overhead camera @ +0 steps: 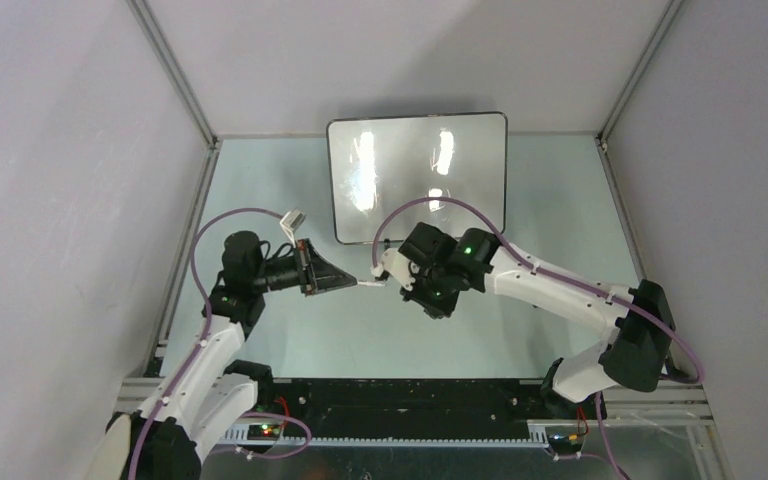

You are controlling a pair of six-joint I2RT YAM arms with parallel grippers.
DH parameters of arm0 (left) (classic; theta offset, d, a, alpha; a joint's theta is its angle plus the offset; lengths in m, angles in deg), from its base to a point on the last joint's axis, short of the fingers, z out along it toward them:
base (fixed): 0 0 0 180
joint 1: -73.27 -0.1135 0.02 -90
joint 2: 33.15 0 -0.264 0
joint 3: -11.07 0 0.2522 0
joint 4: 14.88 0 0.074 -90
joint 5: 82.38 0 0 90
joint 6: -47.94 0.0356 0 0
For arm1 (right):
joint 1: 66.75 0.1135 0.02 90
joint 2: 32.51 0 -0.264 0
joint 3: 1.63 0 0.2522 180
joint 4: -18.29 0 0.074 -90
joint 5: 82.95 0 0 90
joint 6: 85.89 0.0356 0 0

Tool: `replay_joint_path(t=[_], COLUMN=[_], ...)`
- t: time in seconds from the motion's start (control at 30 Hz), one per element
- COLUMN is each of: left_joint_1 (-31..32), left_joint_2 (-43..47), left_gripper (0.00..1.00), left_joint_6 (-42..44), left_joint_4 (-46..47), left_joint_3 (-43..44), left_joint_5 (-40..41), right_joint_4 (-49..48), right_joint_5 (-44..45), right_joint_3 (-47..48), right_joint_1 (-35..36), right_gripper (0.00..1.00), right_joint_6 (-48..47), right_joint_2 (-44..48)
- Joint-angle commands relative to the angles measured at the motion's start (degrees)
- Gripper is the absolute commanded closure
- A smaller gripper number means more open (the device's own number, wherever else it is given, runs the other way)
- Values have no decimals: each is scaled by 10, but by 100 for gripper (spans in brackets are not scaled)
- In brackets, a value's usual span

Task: Write a sentence on the whiteboard
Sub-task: Open the pen cap of the whiteboard marker, then put down the pen cap at the center of the board.

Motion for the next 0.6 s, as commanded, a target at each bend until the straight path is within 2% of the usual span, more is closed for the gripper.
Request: replay_joint_path(t=[0.0,0.13,0.23,0.3,0.37,0.57], left_joint_1=[-13,-18,-19,-19,-19,-8], left_joint_2=[11,15,24,37,53,94], left_gripper=[100,100,100,100,100,100], left_joint_6=[12,121,155,182,196,212], left_joint_4=[-4,-166,-205,-257,-274,-277], left_joint_3=[12,54,71,86,94,105], left_joint_5=[-5,79,130,192,247,344], right_joint_4=[2,-45,-55,-53,-57,-111], right_joint_5=[21,14,14,61,105,133], right_joint_3=[6,4,-5,-16,-30,-69], right_joint_1=[-38,-105,-165,-187,-214,-287], right_gripper=[100,100,100,100,100,100], right_joint_6=[24,65,130,169,207,272], right_joint_2=[26,58,54,28,-7,-57])
